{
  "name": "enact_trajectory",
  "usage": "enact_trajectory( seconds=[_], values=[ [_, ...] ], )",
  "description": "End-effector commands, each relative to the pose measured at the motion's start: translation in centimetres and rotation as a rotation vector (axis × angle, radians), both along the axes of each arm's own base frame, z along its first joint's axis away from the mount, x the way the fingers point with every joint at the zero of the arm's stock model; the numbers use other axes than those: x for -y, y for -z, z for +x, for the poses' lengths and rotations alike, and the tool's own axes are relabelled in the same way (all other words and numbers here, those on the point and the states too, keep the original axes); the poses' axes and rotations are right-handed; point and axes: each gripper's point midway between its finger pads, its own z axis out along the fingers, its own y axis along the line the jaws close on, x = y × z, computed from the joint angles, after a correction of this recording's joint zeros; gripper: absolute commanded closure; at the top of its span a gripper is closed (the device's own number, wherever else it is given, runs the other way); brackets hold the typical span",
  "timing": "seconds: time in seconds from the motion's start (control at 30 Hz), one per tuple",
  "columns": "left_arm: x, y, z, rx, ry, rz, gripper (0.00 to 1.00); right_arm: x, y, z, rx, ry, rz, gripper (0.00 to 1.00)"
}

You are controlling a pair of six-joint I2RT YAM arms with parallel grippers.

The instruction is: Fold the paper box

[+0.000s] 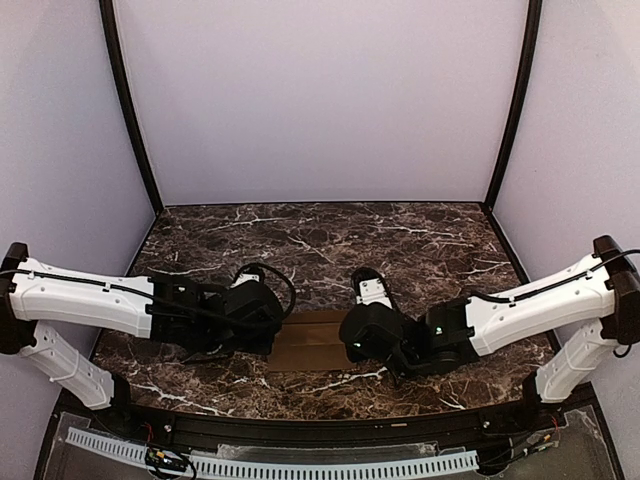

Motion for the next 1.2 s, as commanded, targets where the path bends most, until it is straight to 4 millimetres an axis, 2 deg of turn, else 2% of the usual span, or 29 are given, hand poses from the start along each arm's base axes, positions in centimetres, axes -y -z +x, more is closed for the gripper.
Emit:
enact_trajectory(
  seconds=[0.0,0.13,0.43,0.57,0.7,0.73,0.83,0.93,1.17],
  values=[
    [2.7,1.8,-2.7,-0.058,0.088,-0.049,0.99,-1.4,1.9,-2.6,-0.074,-0.066,0.054,1.0],
    [2.2,2.5,-3.3,-0.039,0.101,-0.032,0.99,-1.2,2.6,-3.2,-0.051,-0.066,0.069,1.0],
    [1.9,4.5,-3.8,-0.032,0.133,-0.024,0.99,-0.4,5.5,-4.2,-0.07,-0.055,0.072,1.0],
    [1.8,4.6,-3.8,-0.031,0.125,-0.04,0.99,-0.5,6.5,-5.0,-0.094,-0.085,0.069,1.0],
    [1.6,4.6,-3.7,-0.025,0.11,-0.042,0.99,-0.5,6.6,-5.9,-0.102,-0.117,0.064,0.99],
    [1.5,4.6,-3.6,-0.024,0.107,-0.039,0.99,-0.5,6.7,-6.1,-0.105,-0.13,0.06,0.94],
    [1.5,4.8,-3.6,-0.028,0.096,-0.039,0.99,-0.5,6.8,-6.5,-0.116,-0.152,0.054,0.9],
    [1.3,5.1,-3.6,-0.032,0.08,-0.031,0.99,-0.5,6.7,-7.0,-0.123,-0.183,0.051,0.8],
    [1.1,5.1,-3.5,-0.03,0.072,-0.018,0.99,-1.0,4.0,-7.6,-0.1,-0.24,0.115,0.6]
  ],
)
